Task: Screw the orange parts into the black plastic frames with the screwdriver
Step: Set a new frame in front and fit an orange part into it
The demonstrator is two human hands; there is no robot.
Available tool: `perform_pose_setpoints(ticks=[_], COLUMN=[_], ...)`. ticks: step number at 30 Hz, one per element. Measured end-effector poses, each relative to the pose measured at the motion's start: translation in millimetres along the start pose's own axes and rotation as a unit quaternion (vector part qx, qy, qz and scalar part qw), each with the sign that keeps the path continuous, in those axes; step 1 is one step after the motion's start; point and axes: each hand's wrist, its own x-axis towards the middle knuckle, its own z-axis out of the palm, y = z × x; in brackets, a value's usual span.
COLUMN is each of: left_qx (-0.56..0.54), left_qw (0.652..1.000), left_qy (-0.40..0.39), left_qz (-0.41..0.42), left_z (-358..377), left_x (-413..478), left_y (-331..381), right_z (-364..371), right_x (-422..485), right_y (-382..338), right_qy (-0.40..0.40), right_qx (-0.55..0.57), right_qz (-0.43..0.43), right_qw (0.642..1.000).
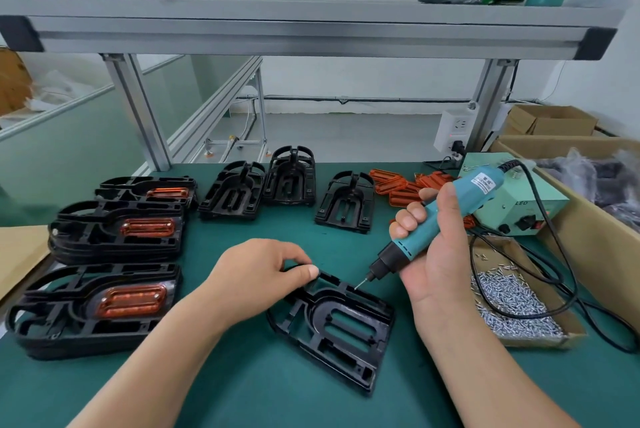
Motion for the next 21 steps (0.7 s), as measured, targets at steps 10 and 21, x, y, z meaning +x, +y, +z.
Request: perform_pose_setpoints(ticks=[10, 21], left_qx=[-0.084, -0.09], left_qw=[0.995, 0.995], left_qy=[-0.06, -0.014], left_qz=[0.015, 0.048], left_z=[0, 5], left_x=[-4, 60], left_y=[-8, 55], right_z=[-2, -22], right_x=[6, 26], right_y=[-13, -46], right_qy=[0.016, 0.096], right_qx=[0.028, 0.095], right_qz=[-0.022, -0.076], right_qw=[0.999, 0.988])
